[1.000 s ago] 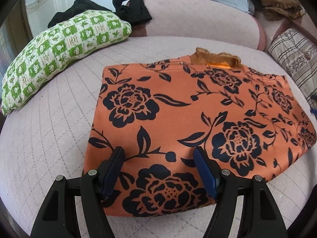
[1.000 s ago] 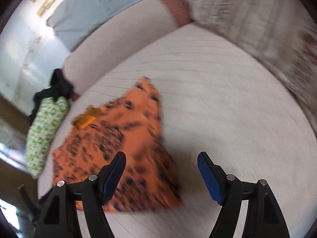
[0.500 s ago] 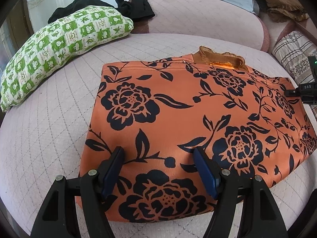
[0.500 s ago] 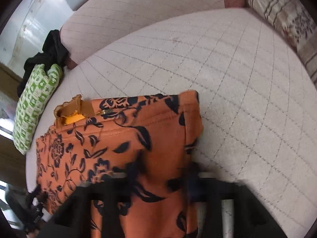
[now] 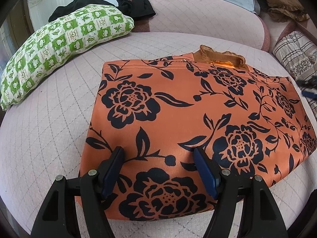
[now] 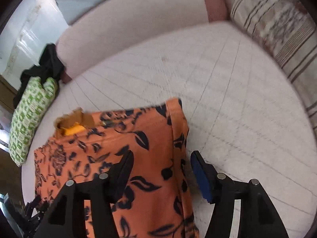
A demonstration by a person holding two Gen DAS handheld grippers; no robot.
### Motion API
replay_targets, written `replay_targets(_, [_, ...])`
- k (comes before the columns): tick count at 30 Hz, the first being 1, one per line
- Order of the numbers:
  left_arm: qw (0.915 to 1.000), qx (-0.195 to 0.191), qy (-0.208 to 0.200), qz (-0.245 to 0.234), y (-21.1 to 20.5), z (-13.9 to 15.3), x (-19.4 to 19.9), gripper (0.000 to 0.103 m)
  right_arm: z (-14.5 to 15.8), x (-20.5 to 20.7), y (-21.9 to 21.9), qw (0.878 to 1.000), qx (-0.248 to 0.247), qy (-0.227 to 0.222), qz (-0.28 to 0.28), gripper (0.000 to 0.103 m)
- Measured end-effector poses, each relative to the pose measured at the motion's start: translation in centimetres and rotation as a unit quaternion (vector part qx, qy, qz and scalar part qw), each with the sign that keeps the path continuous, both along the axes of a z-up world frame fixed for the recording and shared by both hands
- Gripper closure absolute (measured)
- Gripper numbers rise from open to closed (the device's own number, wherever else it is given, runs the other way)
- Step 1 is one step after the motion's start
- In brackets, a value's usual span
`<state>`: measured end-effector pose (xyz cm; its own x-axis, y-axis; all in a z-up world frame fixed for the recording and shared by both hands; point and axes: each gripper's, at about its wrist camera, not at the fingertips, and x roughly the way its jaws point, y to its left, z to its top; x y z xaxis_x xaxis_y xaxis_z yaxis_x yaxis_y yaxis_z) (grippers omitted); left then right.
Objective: Fold small clothes
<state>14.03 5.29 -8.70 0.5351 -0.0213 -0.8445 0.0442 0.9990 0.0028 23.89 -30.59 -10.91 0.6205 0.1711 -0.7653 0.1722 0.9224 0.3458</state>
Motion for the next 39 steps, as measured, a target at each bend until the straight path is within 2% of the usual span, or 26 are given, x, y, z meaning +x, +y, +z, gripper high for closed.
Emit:
replay_targets(3, [1.0000,-0.001,0.000,0.002,-0.1,0.0,-0.1,0.030,2.2,-1.8,1.1,0.999,0.006,-0.034,0.014,0.039])
replay_targets(6, [1.0000,-0.001,0.000,0.001,0.0,0.1,-0.1,0.030,2.1,-2.9,3.1,0.998,0.001,-0.030,0.059,0.039])
replay_targets(9, [1.0000,-0.001,0.001,0.000,0.0,0.0,-0.1,0.030,-0.1,-3.0,4.3,0.996,0.000,0.000,0.087,0.039])
replay_targets(12, [1.0000,-0.001,0.003,-0.001,0.0,0.1,-0.3,0.030,-3.8,-2.1,3.4,0.996,-0.004,0.059,0.064,0.041])
replay_targets(15, [1.0000,-0.003,0.005,-0.002,0.1,0.2,-0.4,0.030,-2.6,-3.1,2.9,0.998,0.011,0.035,0.048,0.041])
replay_targets(19, [1.0000,-0.006,0.006,-0.001,0.3,0.4,-0.7,0.030,-0.1,-5.4,4.9,0.997,-0.001,-0.008,0.077,0.040])
replay_targets(20, [1.0000,-0.005,0.007,0.000,0.4,0.5,-0.9,0.030,0.0,-5.8,5.6,0.996,-0.001,-0.013,0.085,0.036])
replay_targets(22, [1.0000,-0.006,0.007,0.004,0.6,0.8,-1.1,0.030,-1.1,-6.0,6.9,0.994,-0.012,0.004,0.109,0.033])
replay_targets(24, [0.9999,-0.010,0.003,0.004,1.0,1.4,-1.5,0.030,-3.5,-5.4,7.6,0.992,-0.027,0.054,0.115,0.033])
replay_targets(25, [1.0000,-0.009,-0.002,0.003,1.1,1.7,-1.8,0.030,-3.6,-5.6,7.6,0.993,-0.022,0.046,0.110,0.033])
replay_targets(28, [0.9999,-0.003,-0.013,0.007,1.9,2.5,-2.5,0.030,-1.3,-7.2,8.0,0.995,-0.018,0.004,0.096,0.034])
replay_targets(30, [0.9996,-0.010,-0.017,0.018,2.8,2.8,-3.0,0.030,0.1,-8.7,8.5,0.995,-0.010,-0.023,0.096,0.033])
replay_targets(32, [0.9996,-0.009,-0.012,0.024,3.4,2.4,-3.2,0.030,0.3,-10.3,9.1,0.994,0.020,-0.042,0.102,0.030])
replay_targets(34, [0.9997,-0.001,-0.001,0.024,3.4,1.7,-3.1,0.030,-1.1,-10.9,9.5,0.992,0.046,-0.032,0.117,0.025])
replay_targets(36, [0.9996,0.019,0.010,0.019,3.2,0.9,-2.9,0.030,-4.1,-10.7,8.9,0.993,0.055,0.020,0.103,0.025])
replay_targets(37, [0.9995,0.024,0.011,0.017,3.1,0.9,-3.0,0.030,-5.5,-10.5,8.2,0.993,0.075,0.036,0.085,0.026])
replay_targets(39, [0.9996,0.020,-0.001,0.020,3.1,1.5,-3.4,0.030,-4.6,-11.6,7.5,0.993,0.097,0.004,0.065,0.026])
